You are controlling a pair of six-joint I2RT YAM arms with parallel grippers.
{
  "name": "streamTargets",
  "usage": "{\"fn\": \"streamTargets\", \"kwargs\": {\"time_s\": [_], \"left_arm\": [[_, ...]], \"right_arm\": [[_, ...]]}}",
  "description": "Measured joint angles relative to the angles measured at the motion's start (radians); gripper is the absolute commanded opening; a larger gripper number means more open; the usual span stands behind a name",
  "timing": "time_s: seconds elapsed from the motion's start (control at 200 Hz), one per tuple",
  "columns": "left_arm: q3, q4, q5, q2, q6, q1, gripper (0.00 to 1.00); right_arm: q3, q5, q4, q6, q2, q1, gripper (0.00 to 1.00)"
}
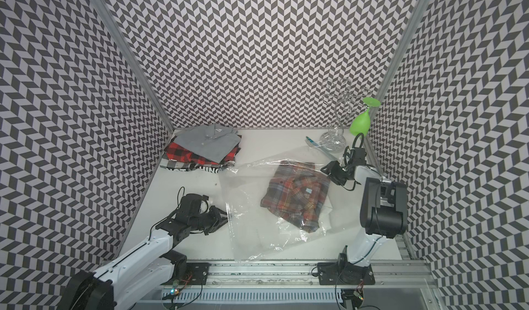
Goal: Take the shirt out of the vacuum bag
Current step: Take out the shirt from the vacuum bag.
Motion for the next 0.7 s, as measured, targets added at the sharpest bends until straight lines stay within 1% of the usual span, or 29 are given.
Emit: {"fn": "streamTargets", "kwargs": {"time_s": [0.065, 0.095, 0.155, 0.205, 0.255, 0.335, 0.38, 0.451, 0.701], "left_arm": [[0.002, 0.124, 0.01, 0.087, -0.022, -0.028, 0.4], [0.006, 0.17, 0.013, 0.127, -0.029, -0.04, 0.44], [0.024, 0.246, 0.019, 0.202, -0.037, -0.065, 0.58], [0.045, 0.293, 0.023, 0.246, -0.042, -0.082, 0.67], [0.069, 0.338, 0.027, 0.288, -0.039, -0.095, 0.72], [0.101, 0.414, 0.039, 0.355, -0.043, -0.106, 0.78], [0.112, 0.452, 0.045, 0.394, -0.04, -0.111, 0.81], [0.135, 0.479, 0.051, 0.448, -0.037, -0.125, 0.83], [0.29, 0.499, 0.074, 0.633, 0.0, -0.196, 0.84]], "right_arm": [[-0.012, 0.005, 0.005, -0.002, 0.006, 0.0, 0.54], [-0.019, 0.006, 0.007, -0.003, 0.01, 0.0, 0.54], [-0.031, 0.007, 0.008, -0.003, 0.016, 0.0, 0.54], [-0.039, 0.009, 0.012, -0.003, 0.021, 0.0, 0.53], [-0.042, 0.01, 0.015, -0.003, 0.024, 0.0, 0.53], [-0.044, 0.009, 0.024, -0.003, 0.027, 0.0, 0.53], [-0.046, 0.009, 0.03, -0.003, 0.027, 0.0, 0.53], [-0.051, 0.009, 0.038, -0.004, 0.028, 0.0, 0.53], [-0.058, 0.002, 0.063, -0.007, 0.039, 0.0, 0.53]]}}
